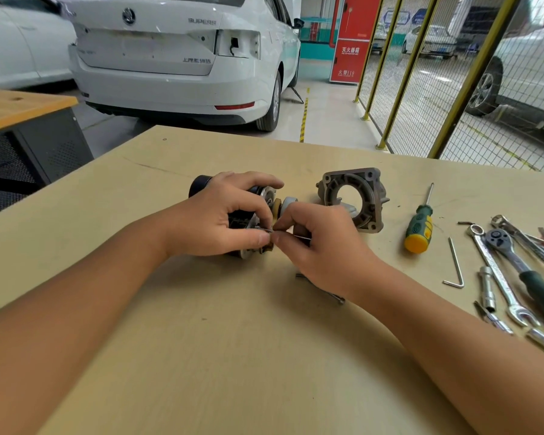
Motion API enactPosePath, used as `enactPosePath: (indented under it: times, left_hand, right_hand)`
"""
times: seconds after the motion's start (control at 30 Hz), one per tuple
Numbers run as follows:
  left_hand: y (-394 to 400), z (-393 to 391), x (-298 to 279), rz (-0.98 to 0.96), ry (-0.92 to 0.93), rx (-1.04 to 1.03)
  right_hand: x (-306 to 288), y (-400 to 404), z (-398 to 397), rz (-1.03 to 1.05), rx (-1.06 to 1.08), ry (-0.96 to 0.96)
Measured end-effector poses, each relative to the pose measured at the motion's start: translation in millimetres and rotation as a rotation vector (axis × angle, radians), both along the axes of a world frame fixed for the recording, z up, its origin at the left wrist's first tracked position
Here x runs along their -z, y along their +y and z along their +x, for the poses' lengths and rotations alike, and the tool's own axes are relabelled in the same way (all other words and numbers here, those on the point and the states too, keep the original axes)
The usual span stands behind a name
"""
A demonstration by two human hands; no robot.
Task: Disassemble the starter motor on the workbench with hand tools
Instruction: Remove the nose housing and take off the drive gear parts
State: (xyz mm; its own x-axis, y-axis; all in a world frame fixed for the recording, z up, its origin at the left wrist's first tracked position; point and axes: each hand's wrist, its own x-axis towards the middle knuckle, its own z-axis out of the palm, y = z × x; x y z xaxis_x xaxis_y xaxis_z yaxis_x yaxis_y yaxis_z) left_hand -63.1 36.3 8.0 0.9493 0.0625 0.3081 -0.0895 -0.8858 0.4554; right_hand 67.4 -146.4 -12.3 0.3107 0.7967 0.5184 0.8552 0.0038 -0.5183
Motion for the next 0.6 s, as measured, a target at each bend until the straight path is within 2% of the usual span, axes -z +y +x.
enactPosePath:
  times: [0.07, 0.17, 0.33, 0.4, 0.43, 0.47, 0.6]
  left_hand:
    - [0.4, 1.2, 2.2, -0.002, -0.019, -0.004]
    - [1.0, 2.1, 3.7, 0.002, -0.031, -0.004]
    - [2.7, 3.3, 4.8, 0.02, -0.045, -0.001]
    - [2.2, 3.8, 4.5, 0.018, -0.047, 0.0]
    - [1.7, 3.7, 4.5, 0.015, -0.049, 0.002]
    - [1.3, 3.7, 4.4, 0.013, -0.052, 0.003]
    - [-1.1, 3.3, 3.5, 0.01, -0.057, 0.006]
  right_hand:
    - [0.5, -0.1, 0.0, -0.001, -0.006, 0.039]
    - [-1.0, 0.3, 0.0, -0.04, -0.017, 0.199]
    - [-6.8, 1.2, 0.5, -0.127, -0.071, 0.757]
    - [-6.8, 1.6, -1.9, -0.152, -0.056, 0.921]
    - [-6.5, 2.1, -2.7, -0.15, -0.042, 0.928]
    - [-5.9, 2.4, -2.5, -0.14, -0.025, 0.857]
    - [-5.6, 1.9, -3.1, -0.093, 0.017, 0.284]
